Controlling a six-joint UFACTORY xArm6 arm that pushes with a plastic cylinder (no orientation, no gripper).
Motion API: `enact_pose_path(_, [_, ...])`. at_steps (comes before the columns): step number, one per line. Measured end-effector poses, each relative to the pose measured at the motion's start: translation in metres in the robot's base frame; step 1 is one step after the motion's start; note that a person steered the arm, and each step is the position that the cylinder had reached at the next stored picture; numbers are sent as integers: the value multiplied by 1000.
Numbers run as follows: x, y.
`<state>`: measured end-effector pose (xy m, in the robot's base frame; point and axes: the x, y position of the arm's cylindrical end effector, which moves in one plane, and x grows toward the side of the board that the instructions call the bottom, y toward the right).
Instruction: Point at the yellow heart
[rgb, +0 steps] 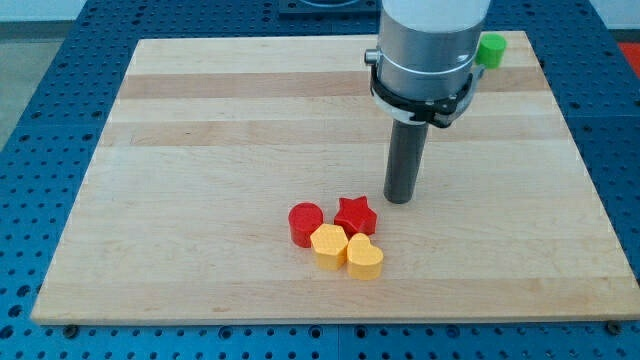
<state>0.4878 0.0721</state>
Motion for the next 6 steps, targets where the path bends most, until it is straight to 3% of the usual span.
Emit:
enact_pose_path(1, [4, 29])
enact_pose_path(3, [108, 59])
enact_pose_path(4, [109, 59])
enact_pose_path(6, [108, 2])
